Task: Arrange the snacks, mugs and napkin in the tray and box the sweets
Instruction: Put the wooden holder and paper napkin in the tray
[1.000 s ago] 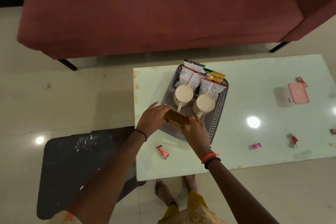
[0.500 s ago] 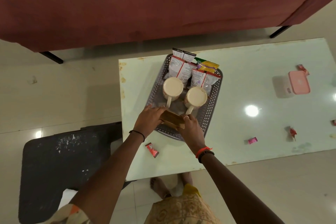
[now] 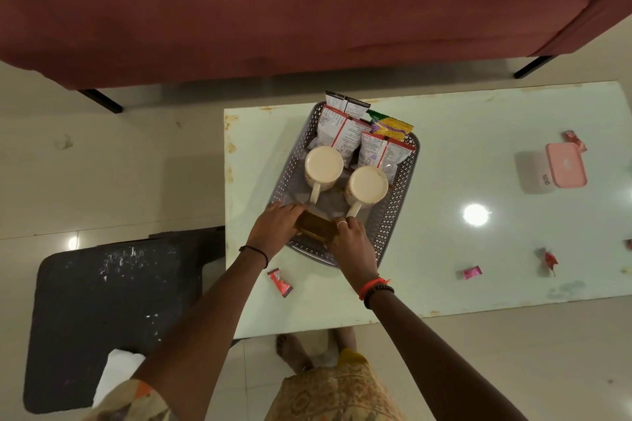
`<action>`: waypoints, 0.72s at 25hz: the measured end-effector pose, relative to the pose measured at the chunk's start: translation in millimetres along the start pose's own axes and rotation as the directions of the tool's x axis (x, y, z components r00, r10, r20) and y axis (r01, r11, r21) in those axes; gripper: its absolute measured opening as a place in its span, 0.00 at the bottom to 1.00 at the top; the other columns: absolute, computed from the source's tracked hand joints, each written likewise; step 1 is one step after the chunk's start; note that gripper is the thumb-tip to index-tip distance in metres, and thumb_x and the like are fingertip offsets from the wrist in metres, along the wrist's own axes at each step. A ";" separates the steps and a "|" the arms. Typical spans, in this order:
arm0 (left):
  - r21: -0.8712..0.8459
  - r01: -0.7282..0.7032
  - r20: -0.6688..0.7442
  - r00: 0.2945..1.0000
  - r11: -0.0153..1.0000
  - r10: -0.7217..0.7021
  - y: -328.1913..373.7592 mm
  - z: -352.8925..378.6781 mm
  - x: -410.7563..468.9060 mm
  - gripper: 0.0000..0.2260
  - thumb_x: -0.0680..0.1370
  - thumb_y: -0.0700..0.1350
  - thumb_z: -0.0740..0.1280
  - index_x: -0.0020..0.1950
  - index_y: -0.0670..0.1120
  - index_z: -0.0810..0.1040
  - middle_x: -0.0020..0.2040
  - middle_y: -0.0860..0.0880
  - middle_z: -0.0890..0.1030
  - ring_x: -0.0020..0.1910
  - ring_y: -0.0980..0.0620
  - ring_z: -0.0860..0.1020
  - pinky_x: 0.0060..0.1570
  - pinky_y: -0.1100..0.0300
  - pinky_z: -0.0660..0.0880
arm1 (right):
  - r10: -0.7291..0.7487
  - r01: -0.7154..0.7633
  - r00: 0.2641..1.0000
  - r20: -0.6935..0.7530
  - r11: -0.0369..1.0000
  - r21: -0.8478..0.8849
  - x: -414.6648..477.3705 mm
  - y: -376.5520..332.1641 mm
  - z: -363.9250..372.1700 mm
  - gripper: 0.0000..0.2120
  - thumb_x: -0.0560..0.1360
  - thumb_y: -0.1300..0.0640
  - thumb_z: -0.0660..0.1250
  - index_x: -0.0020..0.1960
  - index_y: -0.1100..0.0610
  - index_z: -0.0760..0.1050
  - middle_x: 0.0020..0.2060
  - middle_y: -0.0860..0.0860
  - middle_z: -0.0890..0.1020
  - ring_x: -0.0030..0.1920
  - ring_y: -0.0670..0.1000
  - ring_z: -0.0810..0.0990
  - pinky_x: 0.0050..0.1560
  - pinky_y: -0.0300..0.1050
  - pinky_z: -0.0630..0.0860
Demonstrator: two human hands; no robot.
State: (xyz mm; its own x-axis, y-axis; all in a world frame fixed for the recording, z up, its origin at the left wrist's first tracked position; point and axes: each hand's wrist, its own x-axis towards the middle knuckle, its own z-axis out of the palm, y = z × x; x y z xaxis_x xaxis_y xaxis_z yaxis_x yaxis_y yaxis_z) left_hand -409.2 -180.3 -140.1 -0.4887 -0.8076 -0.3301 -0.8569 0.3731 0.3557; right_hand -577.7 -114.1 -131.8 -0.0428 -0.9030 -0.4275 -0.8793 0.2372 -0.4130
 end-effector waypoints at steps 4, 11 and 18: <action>-0.052 0.028 -0.001 1.000 0.998 -0.029 3.5 0.1 -2.3 0.24 0.75 0.45 0.68 0.69 0.47 0.65 0.65 0.46 0.75 0.64 0.45 0.73 0.66 0.54 0.68 | -0.011 0.011 1.000 0.013 0.999 -0.031 0.1 -0.9 -3.2 0.24 0.74 0.53 0.68 0.68 0.57 0.67 0.60 0.55 0.74 0.62 0.55 0.73 0.55 0.49 0.78; -0.242 0.131 -0.113 0.980 0.961 -0.162 8.7 -23.2 -30.3 0.23 0.75 0.42 0.68 0.69 0.46 0.67 0.67 0.46 0.73 0.64 0.47 0.74 0.65 0.55 0.72 | 0.000 -0.001 1.000 -0.027 1.000 -0.009 -6.3 -12.1 -26.3 0.20 0.74 0.51 0.67 0.62 0.60 0.72 0.57 0.55 0.75 0.59 0.56 0.74 0.56 0.50 0.76; -0.583 0.349 -0.250 0.782 0.734 -0.571 -5.2 -45.3 -105.3 0.16 0.79 0.45 0.61 0.66 0.45 0.70 0.64 0.48 0.75 0.62 0.50 0.75 0.61 0.57 0.72 | -0.172 0.173 0.984 -0.043 0.984 0.029 -22.0 -75.8 -46.1 0.11 0.77 0.60 0.60 0.56 0.61 0.75 0.53 0.57 0.79 0.54 0.56 0.77 0.52 0.49 0.77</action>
State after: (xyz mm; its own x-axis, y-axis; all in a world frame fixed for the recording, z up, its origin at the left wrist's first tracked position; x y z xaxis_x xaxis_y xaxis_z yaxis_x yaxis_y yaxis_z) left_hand -345.8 -117.9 -67.5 0.1480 -0.9588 -0.2425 -0.7035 -0.2744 0.6556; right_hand -532.0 -128.7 -54.0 0.0882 -0.9450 -0.3149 -0.8591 0.0879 -0.5042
